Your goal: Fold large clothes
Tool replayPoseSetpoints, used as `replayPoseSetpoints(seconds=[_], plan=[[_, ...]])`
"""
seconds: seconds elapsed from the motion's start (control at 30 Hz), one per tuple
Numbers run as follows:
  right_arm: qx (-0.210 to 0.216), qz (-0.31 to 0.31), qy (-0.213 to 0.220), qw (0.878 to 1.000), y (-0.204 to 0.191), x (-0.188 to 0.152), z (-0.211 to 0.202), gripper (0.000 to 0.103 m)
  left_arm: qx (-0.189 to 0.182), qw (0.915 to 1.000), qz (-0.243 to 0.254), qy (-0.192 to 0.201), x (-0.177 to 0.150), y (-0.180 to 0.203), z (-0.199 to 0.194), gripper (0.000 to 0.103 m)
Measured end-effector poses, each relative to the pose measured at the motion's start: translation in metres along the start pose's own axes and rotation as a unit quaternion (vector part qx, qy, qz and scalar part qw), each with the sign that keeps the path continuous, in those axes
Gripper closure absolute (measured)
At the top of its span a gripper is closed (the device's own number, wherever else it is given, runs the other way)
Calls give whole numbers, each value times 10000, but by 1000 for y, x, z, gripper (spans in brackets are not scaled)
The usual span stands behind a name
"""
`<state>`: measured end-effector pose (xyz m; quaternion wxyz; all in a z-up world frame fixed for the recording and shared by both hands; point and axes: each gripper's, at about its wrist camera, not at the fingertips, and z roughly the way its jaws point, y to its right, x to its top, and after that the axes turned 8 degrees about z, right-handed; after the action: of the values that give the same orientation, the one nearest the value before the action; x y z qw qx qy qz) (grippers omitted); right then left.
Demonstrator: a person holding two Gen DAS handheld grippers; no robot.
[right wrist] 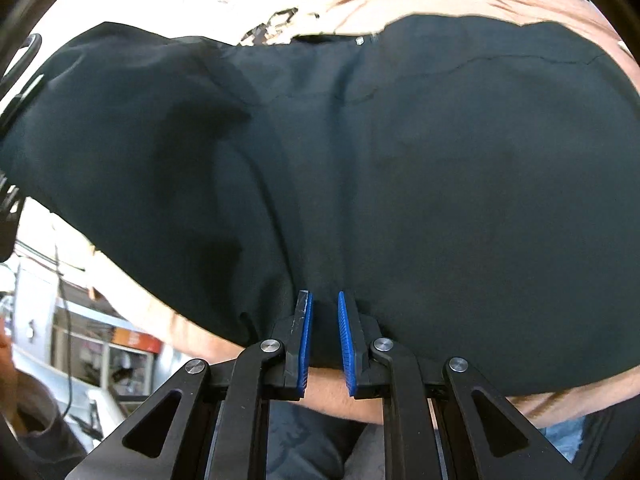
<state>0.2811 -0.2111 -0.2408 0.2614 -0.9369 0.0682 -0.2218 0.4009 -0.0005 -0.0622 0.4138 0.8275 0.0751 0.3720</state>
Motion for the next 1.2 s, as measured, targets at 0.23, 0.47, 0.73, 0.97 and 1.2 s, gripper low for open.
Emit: replayPoseSetpoints(seconds=[0.23, 0.47, 0.73, 0.97, 1.2], plan=[[269, 280, 546, 9978, 32, 1, -54, 44, -218, 9985, 394, -311, -3, 57, 34, 91], [233, 823, 1325, 9875, 88, 1, -122, 34, -400, 9938, 674, -786, -22, 100, 85, 91], [26, 1429, 1774, 9737, 147, -15, -169, 33, -398, 9776, 991, -1813, -79, 141, 175, 90], [174, 1954, 1836, 9632, 193, -27, -186, 16, -200, 9503, 903, -2973, -123, 128, 215, 59], [649, 1899, 1673, 9653, 186, 5, -170, 15, 4, 9682, 775, -2380, -88, 93, 168, 37]])
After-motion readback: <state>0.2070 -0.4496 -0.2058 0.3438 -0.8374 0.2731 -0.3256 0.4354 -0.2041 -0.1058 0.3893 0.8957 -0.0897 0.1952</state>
